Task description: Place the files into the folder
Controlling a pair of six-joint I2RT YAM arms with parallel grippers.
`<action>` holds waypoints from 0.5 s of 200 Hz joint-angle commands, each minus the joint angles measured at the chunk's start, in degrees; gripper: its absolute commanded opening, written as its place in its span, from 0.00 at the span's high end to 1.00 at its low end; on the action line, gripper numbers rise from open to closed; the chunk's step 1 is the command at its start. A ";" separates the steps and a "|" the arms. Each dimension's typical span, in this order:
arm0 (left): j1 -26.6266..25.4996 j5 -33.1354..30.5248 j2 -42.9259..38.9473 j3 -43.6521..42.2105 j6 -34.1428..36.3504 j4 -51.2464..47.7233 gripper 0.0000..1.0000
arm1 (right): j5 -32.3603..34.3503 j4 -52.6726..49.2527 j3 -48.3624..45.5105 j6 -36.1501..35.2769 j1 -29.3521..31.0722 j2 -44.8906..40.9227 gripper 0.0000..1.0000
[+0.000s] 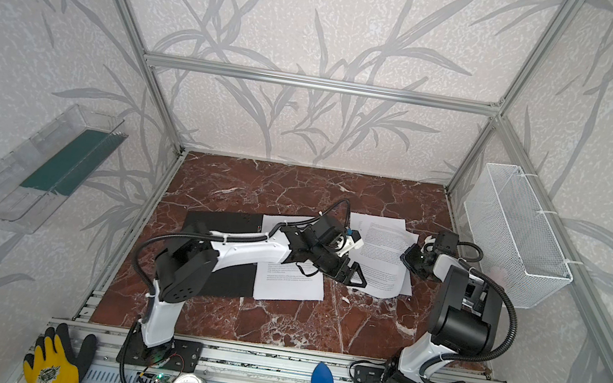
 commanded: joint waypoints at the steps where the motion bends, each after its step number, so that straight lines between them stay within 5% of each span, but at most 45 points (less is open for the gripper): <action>1: -0.47 2.02 -9.68 -2.61 -5.91 7.82 0.11 | -7.65 4.01 -2.05 5.34 -0.62 -2.98 1.00; 42: -0.19 -9.95 -29.67 -13.59 -3.03 4.65 0.10 | -11.16 4.03 -2.10 9.24 1.11 -13.66 1.00; 100: 0.36 -37.23 -56.73 -22.75 9.07 -20.05 0.03 | -7.72 -4.51 5.70 8.28 11.29 -25.41 1.00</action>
